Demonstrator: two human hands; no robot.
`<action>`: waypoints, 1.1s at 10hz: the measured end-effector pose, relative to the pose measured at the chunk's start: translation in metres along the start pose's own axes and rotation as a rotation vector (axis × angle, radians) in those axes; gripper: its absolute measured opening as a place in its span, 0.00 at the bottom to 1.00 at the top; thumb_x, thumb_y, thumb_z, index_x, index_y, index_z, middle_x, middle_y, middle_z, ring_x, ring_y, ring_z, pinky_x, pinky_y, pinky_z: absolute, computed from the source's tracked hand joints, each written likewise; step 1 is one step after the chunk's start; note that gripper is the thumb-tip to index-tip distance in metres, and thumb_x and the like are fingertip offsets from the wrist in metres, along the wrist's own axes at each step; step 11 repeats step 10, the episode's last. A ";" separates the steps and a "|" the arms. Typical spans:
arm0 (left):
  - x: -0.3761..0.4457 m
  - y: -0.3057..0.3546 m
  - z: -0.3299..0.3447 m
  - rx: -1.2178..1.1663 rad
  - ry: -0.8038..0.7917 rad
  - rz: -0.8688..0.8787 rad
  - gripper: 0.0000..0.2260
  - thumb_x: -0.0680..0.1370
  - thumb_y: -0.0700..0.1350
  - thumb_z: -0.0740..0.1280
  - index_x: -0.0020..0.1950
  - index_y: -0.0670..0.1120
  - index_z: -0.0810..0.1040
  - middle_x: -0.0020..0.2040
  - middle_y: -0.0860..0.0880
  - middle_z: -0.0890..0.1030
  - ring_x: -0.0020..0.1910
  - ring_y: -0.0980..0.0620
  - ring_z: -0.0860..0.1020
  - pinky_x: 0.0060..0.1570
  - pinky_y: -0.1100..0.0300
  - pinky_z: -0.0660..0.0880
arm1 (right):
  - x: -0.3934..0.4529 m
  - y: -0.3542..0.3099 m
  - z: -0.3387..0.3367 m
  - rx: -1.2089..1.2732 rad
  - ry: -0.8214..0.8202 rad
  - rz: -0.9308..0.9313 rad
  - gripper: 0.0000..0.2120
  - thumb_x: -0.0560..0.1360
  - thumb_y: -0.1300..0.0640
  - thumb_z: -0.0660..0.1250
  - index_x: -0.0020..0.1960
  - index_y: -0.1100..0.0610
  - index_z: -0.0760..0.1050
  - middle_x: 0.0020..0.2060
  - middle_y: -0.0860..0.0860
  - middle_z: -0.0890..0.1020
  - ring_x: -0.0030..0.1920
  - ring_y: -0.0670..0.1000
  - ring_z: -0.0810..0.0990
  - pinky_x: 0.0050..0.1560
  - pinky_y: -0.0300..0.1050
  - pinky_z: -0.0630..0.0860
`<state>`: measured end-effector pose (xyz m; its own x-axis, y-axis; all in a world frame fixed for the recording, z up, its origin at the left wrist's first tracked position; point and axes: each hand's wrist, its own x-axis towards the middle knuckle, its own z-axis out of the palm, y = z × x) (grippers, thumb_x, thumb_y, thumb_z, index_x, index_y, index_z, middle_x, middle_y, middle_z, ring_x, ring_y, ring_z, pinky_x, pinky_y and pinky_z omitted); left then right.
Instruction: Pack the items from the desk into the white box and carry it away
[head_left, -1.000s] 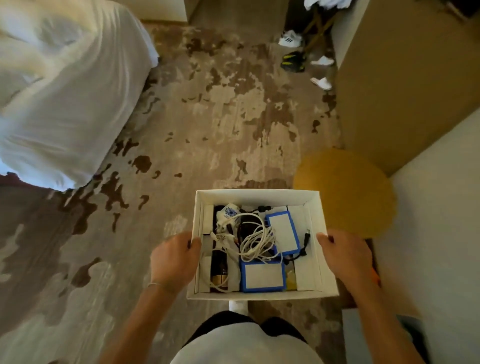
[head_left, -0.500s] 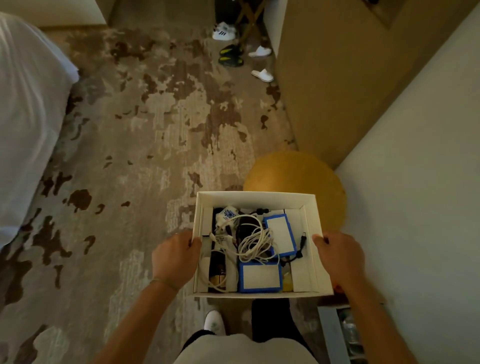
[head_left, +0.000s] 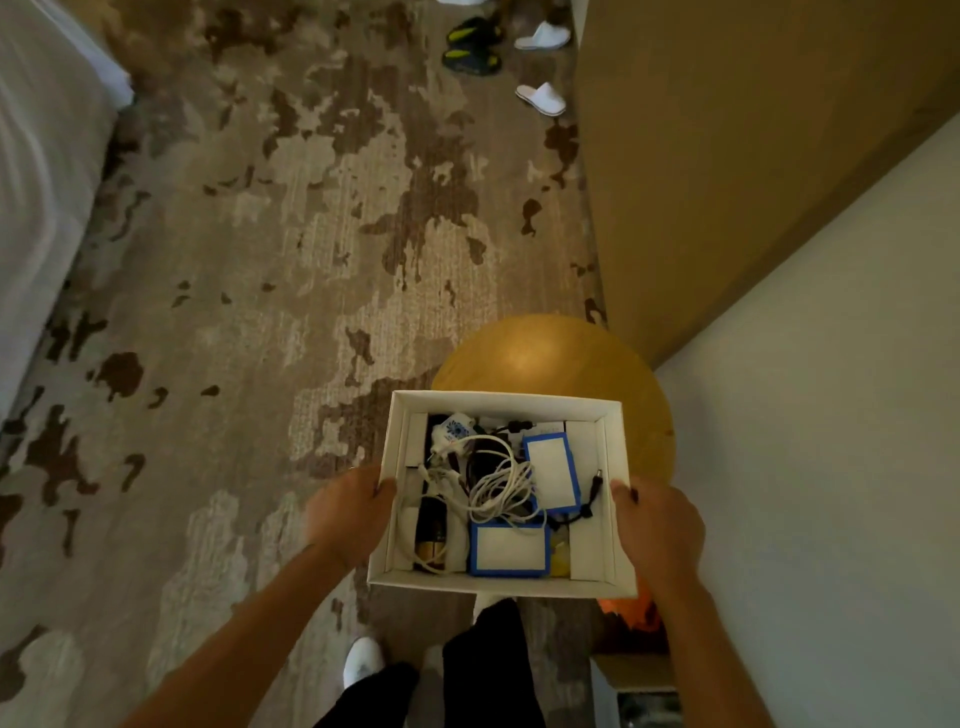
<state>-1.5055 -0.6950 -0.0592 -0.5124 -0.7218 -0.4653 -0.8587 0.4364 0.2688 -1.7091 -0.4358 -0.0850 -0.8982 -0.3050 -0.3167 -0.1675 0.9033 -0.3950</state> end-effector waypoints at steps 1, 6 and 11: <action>0.039 0.021 0.020 0.025 -0.024 0.012 0.15 0.82 0.51 0.60 0.37 0.50 0.73 0.34 0.49 0.77 0.34 0.49 0.77 0.33 0.59 0.68 | 0.041 0.015 0.011 -0.013 -0.018 0.033 0.22 0.81 0.50 0.64 0.30 0.52 0.66 0.25 0.49 0.70 0.26 0.47 0.68 0.30 0.41 0.63; 0.180 0.071 0.109 0.066 -0.069 0.105 0.18 0.83 0.50 0.61 0.34 0.46 0.68 0.31 0.48 0.72 0.31 0.47 0.72 0.31 0.57 0.66 | 0.167 0.064 0.071 -0.039 -0.010 0.077 0.22 0.82 0.50 0.64 0.30 0.54 0.67 0.25 0.50 0.69 0.27 0.48 0.66 0.32 0.43 0.63; 0.191 0.094 0.085 0.159 -0.326 0.050 0.15 0.84 0.54 0.56 0.50 0.44 0.76 0.48 0.44 0.79 0.50 0.41 0.79 0.51 0.50 0.76 | 0.190 0.053 0.029 -0.204 -0.340 0.095 0.18 0.83 0.51 0.61 0.35 0.54 0.69 0.30 0.50 0.70 0.30 0.48 0.67 0.34 0.42 0.63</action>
